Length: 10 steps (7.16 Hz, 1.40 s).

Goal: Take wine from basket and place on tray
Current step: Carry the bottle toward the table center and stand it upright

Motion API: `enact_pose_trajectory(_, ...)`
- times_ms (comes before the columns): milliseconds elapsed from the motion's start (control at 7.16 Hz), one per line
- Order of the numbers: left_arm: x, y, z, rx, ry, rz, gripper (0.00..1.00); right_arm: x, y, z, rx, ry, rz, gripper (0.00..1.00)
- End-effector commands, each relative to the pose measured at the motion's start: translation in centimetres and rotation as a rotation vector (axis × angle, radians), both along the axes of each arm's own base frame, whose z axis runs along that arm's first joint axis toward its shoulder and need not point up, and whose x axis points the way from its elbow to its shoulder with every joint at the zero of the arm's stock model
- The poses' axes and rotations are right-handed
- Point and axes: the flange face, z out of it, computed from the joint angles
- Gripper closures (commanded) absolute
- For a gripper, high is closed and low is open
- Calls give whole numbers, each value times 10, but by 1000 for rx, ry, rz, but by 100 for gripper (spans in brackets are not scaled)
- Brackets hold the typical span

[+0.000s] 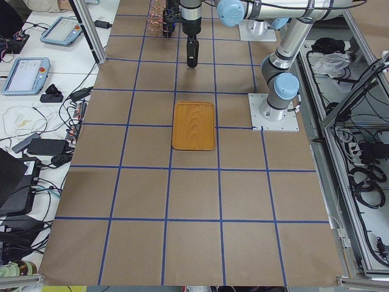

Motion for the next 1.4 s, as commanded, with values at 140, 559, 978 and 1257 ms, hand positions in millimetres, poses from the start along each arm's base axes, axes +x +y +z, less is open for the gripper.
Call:
enact_pose_trajectory(140, 2, -1, -2, 13, -2, 2, 0, 1, 3, 0, 25, -46, 2, 56)
enact_pose_trajectory(559, 1, -1, -1, 1, -5, 12, 0, -6, -5, 9, 4, -44, 17, 1)
enact_pose_trajectory(978, -4, -2, 2, -15, -6, 11, 0, -74, -27, 74, -118, -13, 204, 0)
enact_pose_trajectory(1257, -27, -4, 2, -18, -4, 8, 0, -203, -49, 134, -165, 22, 376, 0)
